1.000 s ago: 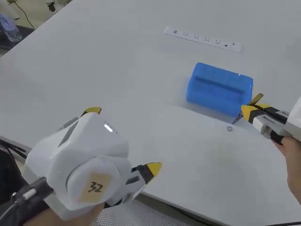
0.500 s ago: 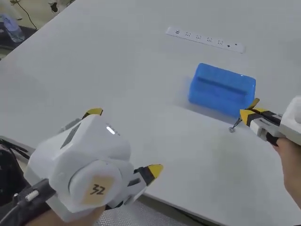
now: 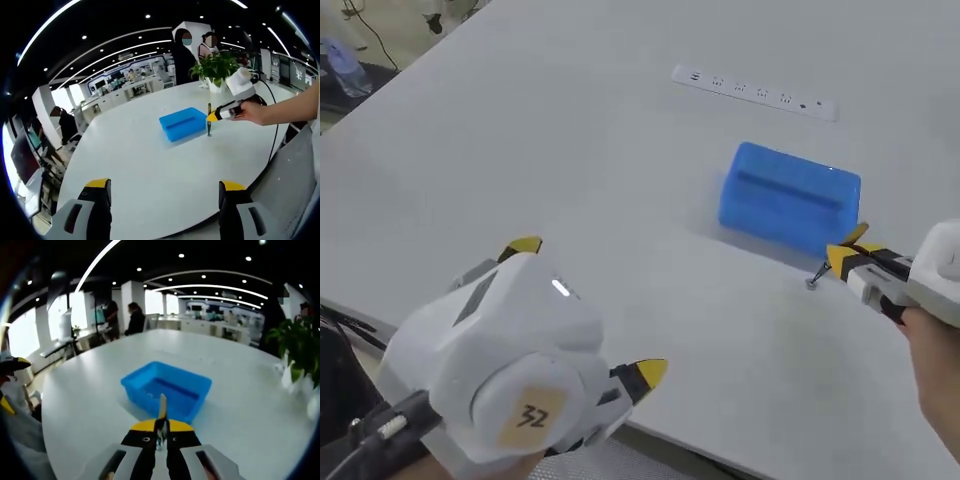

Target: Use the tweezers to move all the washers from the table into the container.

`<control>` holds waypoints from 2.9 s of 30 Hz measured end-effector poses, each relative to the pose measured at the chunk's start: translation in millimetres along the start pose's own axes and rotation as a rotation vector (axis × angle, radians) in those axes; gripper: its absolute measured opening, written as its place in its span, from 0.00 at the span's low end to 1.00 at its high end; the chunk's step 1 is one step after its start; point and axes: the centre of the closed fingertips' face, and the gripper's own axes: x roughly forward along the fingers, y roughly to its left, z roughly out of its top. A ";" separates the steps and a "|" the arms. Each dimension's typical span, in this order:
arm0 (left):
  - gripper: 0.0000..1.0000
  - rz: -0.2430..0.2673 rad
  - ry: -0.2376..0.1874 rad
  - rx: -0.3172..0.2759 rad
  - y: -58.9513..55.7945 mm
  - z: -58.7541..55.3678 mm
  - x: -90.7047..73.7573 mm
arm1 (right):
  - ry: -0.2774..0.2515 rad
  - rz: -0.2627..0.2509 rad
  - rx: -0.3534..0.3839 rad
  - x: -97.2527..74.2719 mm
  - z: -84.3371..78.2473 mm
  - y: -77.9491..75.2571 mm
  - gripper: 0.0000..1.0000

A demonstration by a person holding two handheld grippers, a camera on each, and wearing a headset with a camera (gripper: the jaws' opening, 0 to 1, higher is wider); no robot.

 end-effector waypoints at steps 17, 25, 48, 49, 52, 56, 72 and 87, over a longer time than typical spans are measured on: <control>0.91 0.005 -0.002 -0.012 1.2 -1.2 -1.6 | -0.059 0.025 0.025 -25.1 32.2 10.2 0.03; 0.91 0.001 -0.002 -0.010 -0.7 -1.6 -0.6 | -0.143 0.030 0.085 -31.1 63.4 2.0 0.03; 0.90 0.010 0.008 -0.012 5.3 -4.8 0.0 | -0.129 -0.024 0.037 22.1 77.2 -20.9 0.03; 0.90 0.011 0.008 -0.009 5.6 -4.6 0.0 | -0.126 -0.024 0.038 23.4 76.3 -20.5 0.03; 0.90 0.012 0.007 -0.012 7.3 -3.5 0.1 | -0.100 -0.021 0.034 32.0 68.0 -21.8 0.03; 0.89 0.014 0.009 -0.009 8.6 -3.1 0.5 | -0.073 -0.017 0.049 39.5 57.8 -23.2 0.03; 0.79 -0.020 -0.066 0.043 14.5 26.0 6.4 | -0.022 -0.024 0.045 45.0 42.0 -19.3 0.03; 0.39 -0.260 -0.232 0.065 -3.7 121.8 24.9 | -0.164 -0.043 0.032 3.0 85.8 -11.5 0.04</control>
